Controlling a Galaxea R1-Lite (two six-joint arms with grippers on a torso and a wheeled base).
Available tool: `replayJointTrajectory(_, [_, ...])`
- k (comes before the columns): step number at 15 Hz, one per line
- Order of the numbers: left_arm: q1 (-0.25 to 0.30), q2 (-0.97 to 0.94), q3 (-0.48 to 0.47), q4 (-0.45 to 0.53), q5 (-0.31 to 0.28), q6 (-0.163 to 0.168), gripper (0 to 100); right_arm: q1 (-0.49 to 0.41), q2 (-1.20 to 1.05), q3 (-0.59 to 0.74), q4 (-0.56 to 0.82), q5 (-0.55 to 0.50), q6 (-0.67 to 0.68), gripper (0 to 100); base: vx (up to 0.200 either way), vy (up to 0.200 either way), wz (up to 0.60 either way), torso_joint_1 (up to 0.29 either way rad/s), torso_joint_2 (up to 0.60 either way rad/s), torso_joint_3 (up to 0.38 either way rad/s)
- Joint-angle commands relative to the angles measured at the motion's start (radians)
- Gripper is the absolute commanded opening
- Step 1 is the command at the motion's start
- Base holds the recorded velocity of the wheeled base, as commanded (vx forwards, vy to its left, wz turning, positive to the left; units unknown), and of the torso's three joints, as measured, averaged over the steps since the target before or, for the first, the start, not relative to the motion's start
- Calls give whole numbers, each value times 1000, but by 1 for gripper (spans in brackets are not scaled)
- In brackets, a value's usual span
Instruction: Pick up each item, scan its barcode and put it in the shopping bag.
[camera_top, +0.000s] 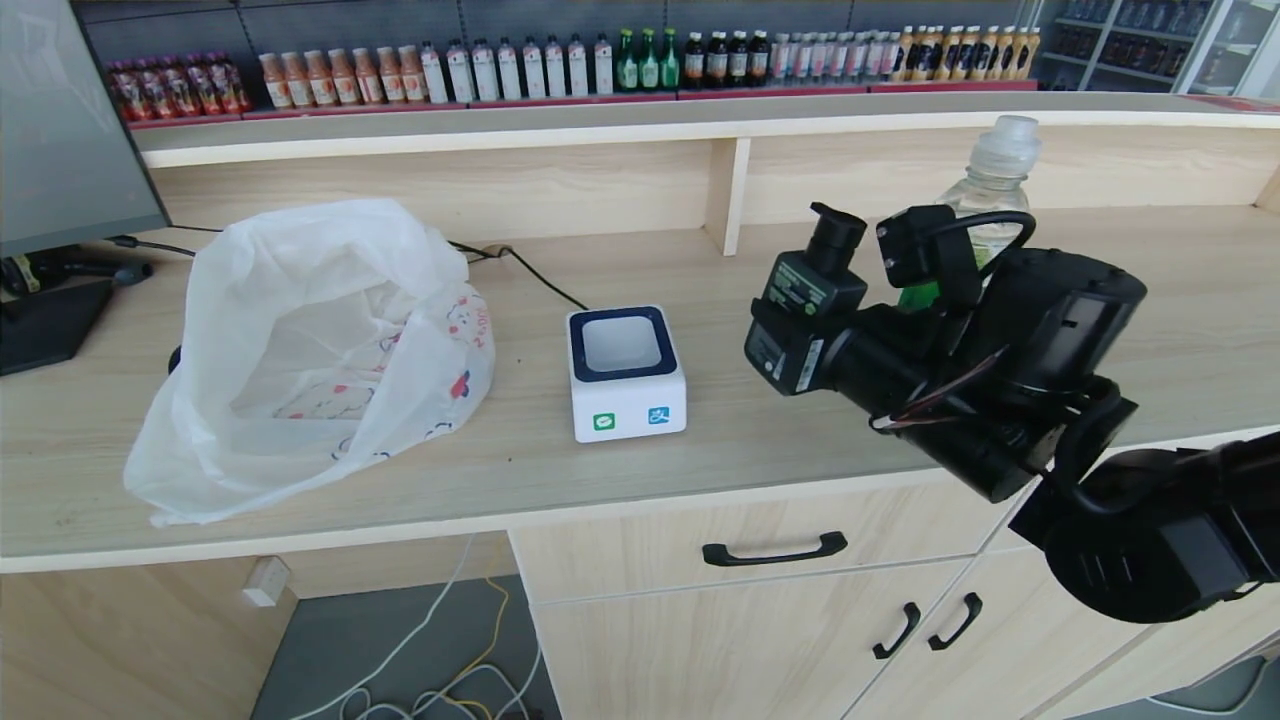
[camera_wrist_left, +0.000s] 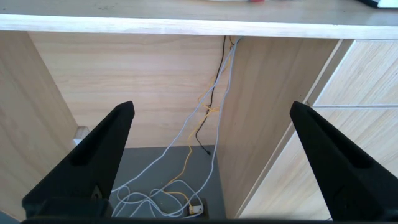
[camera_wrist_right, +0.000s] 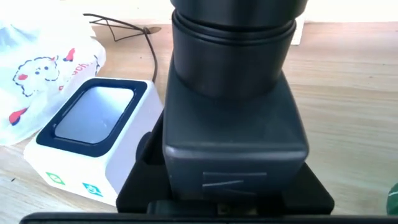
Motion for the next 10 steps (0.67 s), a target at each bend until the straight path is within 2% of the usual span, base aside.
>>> replayJointTrajectory(1, [0, 0, 0, 0, 0, 1, 100, 3, -81, 26, -5, 0, 11, 0, 0, 0, 0, 0, 0, 0])
replayJointTrajectory(10, [0, 0, 0, 0, 0, -1, 100, 1, -351, 309, -27, 57, 10, 0, 0, 0, 0, 0, 0, 0])
